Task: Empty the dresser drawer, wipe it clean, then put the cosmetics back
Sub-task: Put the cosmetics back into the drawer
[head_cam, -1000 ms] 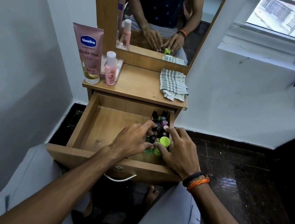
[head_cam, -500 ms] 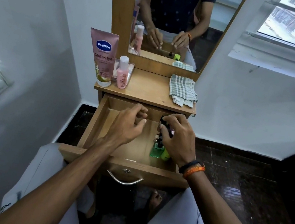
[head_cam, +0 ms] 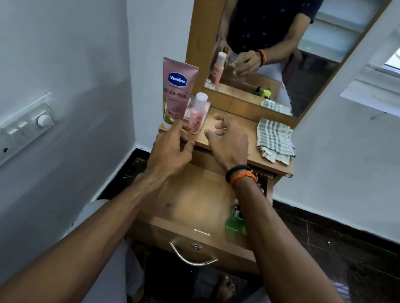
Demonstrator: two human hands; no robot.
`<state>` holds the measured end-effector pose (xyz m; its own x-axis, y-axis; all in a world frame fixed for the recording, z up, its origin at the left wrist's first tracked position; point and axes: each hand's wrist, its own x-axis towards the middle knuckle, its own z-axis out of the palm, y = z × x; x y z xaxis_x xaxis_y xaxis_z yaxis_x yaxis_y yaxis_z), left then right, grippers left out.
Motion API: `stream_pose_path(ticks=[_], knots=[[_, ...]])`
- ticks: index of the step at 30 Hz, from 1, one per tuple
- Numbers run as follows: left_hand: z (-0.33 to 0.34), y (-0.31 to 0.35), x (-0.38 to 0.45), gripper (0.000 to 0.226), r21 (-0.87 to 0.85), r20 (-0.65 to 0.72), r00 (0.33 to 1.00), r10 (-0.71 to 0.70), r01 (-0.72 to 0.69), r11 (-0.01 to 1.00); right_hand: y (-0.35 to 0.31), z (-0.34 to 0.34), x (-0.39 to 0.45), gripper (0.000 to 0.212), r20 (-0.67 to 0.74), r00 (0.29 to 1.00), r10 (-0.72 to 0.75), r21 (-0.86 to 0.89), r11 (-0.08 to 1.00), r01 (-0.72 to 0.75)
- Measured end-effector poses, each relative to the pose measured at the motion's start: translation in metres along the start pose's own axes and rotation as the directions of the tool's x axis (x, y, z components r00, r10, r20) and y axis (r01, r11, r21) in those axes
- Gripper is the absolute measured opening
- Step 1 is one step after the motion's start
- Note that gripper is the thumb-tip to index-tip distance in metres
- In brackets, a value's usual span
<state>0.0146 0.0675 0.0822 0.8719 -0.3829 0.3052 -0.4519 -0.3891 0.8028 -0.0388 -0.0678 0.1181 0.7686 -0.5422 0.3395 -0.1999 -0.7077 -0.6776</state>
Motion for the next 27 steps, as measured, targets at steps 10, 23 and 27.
stream_pose_path(ticks=[10,23,27], knots=[[-0.008,-0.010,0.016,0.027,-0.021,0.016,1.000,-0.014,0.014,1.000,-0.014,0.035,0.029,0.054,-0.034,0.999,0.036,0.003,0.999,-0.036],[-0.010,-0.023,0.014,0.031,-0.033,0.038,0.999,-0.008,0.009,0.999,-0.018,0.045,0.041,0.029,-0.106,0.994,0.015,-0.017,1.000,-0.017],[-0.009,-0.021,0.013,0.030,-0.044,0.027,1.000,-0.011,0.012,0.999,-0.020,0.028,0.036,0.026,-0.098,0.995,0.016,0.030,0.999,-0.013]])
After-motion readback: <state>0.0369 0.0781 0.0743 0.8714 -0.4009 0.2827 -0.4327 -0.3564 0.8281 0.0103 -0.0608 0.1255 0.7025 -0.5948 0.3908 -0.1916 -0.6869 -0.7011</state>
